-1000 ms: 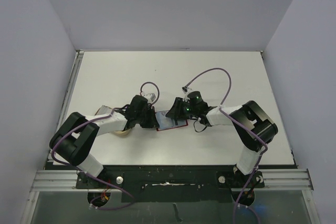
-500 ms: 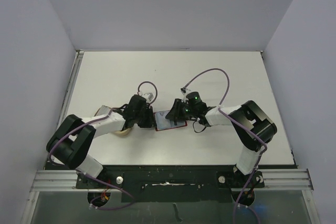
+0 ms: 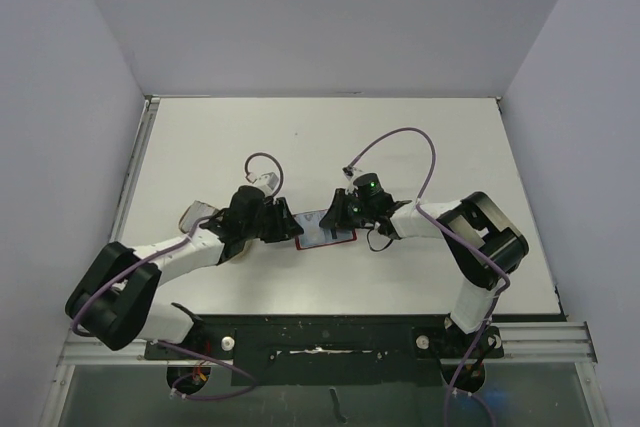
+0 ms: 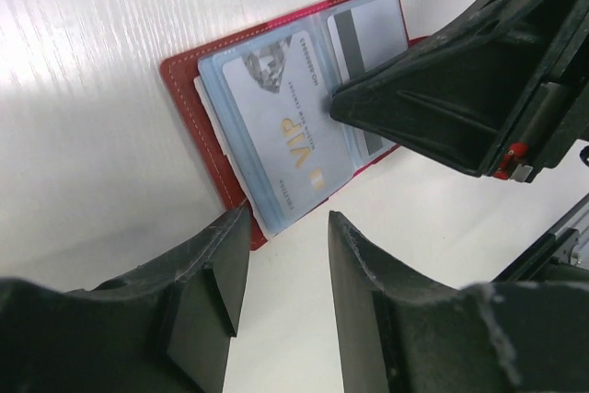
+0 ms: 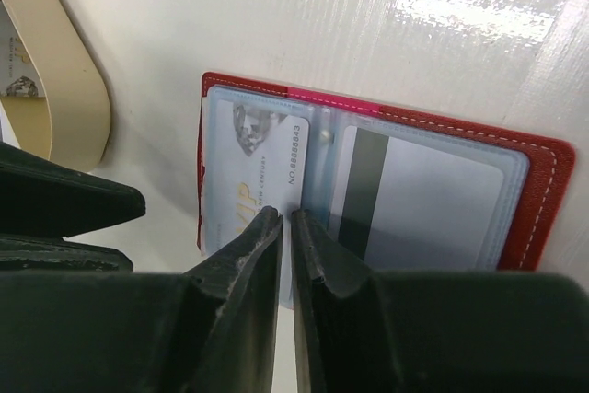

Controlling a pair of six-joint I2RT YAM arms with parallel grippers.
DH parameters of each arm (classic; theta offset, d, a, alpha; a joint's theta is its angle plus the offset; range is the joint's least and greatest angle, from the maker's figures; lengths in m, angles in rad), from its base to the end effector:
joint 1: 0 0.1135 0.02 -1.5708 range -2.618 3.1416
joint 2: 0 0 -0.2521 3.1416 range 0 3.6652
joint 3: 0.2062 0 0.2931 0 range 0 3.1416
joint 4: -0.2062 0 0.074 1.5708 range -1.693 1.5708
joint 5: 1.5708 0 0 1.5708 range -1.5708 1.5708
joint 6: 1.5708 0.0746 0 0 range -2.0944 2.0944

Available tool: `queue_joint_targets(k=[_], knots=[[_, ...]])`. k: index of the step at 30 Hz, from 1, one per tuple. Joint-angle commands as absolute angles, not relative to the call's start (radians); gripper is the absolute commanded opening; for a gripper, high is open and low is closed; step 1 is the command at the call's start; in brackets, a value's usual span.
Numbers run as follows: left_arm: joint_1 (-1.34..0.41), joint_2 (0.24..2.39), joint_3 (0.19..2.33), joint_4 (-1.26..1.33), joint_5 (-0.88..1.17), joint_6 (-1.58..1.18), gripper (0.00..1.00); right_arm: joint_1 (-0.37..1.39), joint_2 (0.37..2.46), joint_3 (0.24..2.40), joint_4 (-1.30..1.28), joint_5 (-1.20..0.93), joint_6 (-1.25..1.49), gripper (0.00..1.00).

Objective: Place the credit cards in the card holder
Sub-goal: Insert the credit card into the card holder, then turn over the card slot in the card holder.

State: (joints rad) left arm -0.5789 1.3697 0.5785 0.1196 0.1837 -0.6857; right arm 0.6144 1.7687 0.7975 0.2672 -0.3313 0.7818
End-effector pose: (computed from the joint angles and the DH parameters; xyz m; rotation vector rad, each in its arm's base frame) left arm 0.2682 -0.1916 0.1070 -0.0214 2.3825 -0.8557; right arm 0.3057 0.2453 0.0641 0.0161 2.4815 1.0528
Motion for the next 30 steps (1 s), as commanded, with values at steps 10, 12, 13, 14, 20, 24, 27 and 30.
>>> queue_joint_targets(k=[10, 12, 13, 14, 20, 24, 27, 30], knots=[[-0.554, 1.463, 0.522, 0.458, 0.279, -0.833, 0.42, 0.615, 1.794, 0.805, 0.280, -0.308, 0.764, 0.06], [-0.554, 1.476, 0.522, 0.482, 0.286, -0.843, 0.42, 0.615, 1.797, 0.801, 0.281, -0.307, 0.766, 0.06], [-0.554, 1.484, 0.522, 0.488, 0.285, -0.846, 0.42, 0.615, 1.796, 0.800, 0.281, -0.306, 0.766, 0.06], [-0.554, 1.489, 0.523, 0.494, 0.286, -0.848, 0.42, 0.615, 1.798, 0.799, 0.281, -0.306, 0.768, 0.06], [-0.552, 1.519, 0.523, 0.493, 0.257, -0.851, 0.42, 0.614, 1.800, 0.790, 0.293, -0.311, 0.774, 0.05], [-0.552, 1.539, 0.525, 0.491, 0.249, -0.852, 0.42, 0.614, 1.798, 0.785, 0.299, -0.309, 0.775, 0.05], [-0.552, 1.553, 0.527, 0.491, 0.247, -0.857, 0.42, 0.615, 1.800, 0.784, 0.301, -0.311, 0.778, 0.05], [-0.552, 1.563, 0.529, 0.492, 0.240, -0.861, 0.42, 0.615, 1.800, 0.783, 0.304, -0.311, 0.779, 0.05]])
